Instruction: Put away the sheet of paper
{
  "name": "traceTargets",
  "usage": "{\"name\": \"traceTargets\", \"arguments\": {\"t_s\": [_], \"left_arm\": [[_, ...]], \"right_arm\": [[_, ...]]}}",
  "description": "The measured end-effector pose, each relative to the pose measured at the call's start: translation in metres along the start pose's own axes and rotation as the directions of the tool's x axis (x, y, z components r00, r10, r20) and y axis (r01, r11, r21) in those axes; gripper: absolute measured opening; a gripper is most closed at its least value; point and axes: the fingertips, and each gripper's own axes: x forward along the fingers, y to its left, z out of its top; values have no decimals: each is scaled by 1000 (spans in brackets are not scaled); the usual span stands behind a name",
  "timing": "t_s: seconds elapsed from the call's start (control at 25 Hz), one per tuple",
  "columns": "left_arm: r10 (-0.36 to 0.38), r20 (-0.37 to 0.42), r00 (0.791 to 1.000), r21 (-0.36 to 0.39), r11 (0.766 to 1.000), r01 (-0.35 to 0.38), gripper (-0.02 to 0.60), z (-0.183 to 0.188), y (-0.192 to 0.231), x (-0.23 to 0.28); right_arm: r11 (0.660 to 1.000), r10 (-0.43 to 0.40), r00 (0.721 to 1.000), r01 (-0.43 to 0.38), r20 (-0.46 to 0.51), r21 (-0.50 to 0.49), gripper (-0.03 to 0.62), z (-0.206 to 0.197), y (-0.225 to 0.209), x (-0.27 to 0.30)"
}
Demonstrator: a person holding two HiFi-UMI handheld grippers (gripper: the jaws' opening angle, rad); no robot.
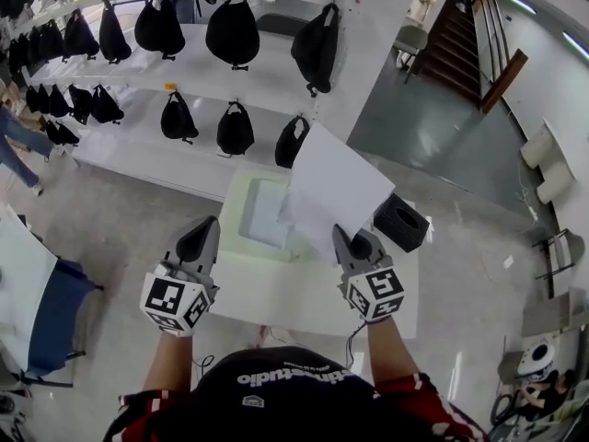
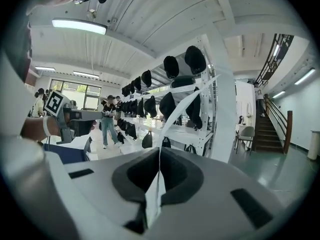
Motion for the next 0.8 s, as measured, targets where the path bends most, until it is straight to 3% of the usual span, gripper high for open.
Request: {"name": "traceTargets", "arguments": {"t_s": [0.8], "left_arm": [[66, -41, 997, 14, 998, -65, 3, -7, 14, 23]], "right_arm": [[994, 100, 983, -93, -151, 56, 3, -90, -20, 73]]}}
